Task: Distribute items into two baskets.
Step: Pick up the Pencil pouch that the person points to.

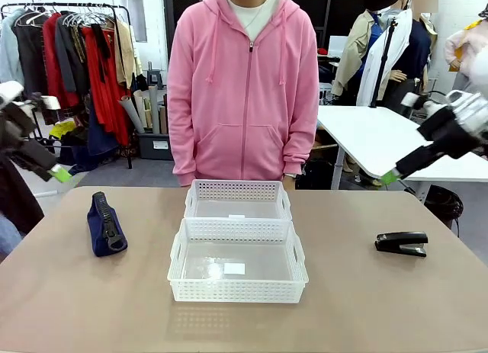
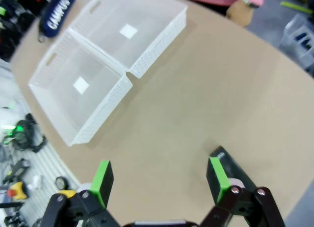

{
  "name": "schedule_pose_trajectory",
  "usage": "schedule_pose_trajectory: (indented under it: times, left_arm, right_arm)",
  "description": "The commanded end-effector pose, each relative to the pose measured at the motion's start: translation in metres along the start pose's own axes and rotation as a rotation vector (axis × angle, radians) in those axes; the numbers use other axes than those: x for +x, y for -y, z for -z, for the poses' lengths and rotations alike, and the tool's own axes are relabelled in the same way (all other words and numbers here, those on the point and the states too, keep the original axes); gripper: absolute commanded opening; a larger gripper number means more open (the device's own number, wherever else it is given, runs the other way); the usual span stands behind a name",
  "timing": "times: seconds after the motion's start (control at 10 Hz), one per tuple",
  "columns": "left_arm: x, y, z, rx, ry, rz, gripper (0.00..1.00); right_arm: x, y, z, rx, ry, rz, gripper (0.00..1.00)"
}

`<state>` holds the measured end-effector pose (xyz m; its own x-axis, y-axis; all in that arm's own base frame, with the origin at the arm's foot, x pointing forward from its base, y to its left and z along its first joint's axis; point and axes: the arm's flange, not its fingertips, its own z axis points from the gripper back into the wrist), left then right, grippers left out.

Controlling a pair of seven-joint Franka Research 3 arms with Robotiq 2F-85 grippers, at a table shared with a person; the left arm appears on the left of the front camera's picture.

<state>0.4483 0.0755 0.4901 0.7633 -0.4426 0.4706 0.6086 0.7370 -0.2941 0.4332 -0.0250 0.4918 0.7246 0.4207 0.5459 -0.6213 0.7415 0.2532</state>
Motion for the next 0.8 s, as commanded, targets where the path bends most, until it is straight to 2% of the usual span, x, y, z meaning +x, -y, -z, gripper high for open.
schedule_pose_trajectory:
  times: [0.0,0.1,0.3,0.5,0.6,0.7]
  left_arm:
    - [-0.012,-0.004,-0.014,-0.068,0.017,-0.089,1.00]
    - [-0.023,-0.010,-0.019,-0.093,0.038,-0.116,1.00]
    - [-0.054,-0.025,-0.050,-0.167,0.182,-0.154,1.00]
    - [-0.069,-0.028,-0.077,-0.170,0.257,-0.171,1.00]
    - [-0.070,-0.031,-0.086,-0.168,0.275,-0.185,1.00]
    - [-0.067,-0.031,-0.087,-0.158,0.246,-0.180,1.00]
  right_arm:
    - [-0.010,0.020,-0.019,0.081,0.020,0.031,1.00]
    - [-0.019,0.028,-0.030,0.101,0.037,0.052,1.00]
    - [-0.041,0.041,-0.052,0.120,0.093,0.097,1.00]
    - [-0.055,0.051,-0.064,0.141,0.139,0.130,1.00]
    - [-0.061,0.056,-0.068,0.156,0.160,0.145,1.00]
    - [-0.064,0.061,-0.069,0.173,0.173,0.152,1.00]
